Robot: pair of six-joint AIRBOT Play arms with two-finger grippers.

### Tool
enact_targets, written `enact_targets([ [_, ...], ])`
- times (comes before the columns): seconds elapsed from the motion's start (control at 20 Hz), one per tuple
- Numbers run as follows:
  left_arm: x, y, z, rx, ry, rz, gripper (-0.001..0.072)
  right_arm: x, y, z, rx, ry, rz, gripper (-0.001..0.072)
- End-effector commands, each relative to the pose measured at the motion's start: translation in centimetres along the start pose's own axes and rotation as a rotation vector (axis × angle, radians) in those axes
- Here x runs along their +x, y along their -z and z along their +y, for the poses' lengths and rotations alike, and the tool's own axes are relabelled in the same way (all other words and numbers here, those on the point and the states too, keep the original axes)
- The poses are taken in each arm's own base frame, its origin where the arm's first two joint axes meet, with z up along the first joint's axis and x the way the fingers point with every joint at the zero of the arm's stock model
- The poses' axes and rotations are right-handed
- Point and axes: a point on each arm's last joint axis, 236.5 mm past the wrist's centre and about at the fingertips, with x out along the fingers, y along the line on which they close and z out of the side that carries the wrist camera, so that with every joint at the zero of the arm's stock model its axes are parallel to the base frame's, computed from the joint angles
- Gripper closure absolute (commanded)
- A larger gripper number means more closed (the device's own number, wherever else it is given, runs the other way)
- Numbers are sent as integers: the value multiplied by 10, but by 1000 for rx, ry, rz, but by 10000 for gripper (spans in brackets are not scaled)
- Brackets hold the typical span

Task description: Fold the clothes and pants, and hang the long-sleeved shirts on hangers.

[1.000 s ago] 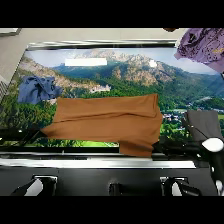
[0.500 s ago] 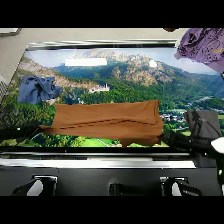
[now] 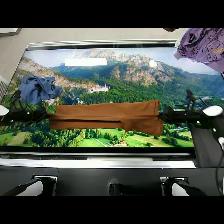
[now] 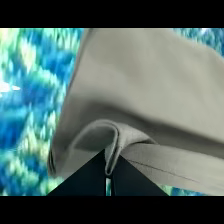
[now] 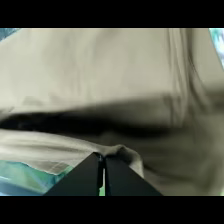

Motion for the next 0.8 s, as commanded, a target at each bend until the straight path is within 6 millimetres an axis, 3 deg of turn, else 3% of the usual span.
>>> enact_targets([
  [0.0, 22, -27, 1, 27, -15, 14, 694, 33, -26, -3, -85, 86, 11, 684],
  [0.2, 37, -48, -2, 43, -18, 21, 694, 44, -54, -10, -130, 189, 5, 684],
  [0.35, 52, -45, -1, 44, -21, 55, 693, 47, -73, -16, -136, 220, -9, 683],
  [0.55, 68, -36, 1, 47, -27, 94, 693, 59, -79, -23, -121, 223, 6, 683],
  [0.75, 78, -30, -2, 54, -28, 118, 692, 71, -70, -30, -87, 218, 49, 679],
])
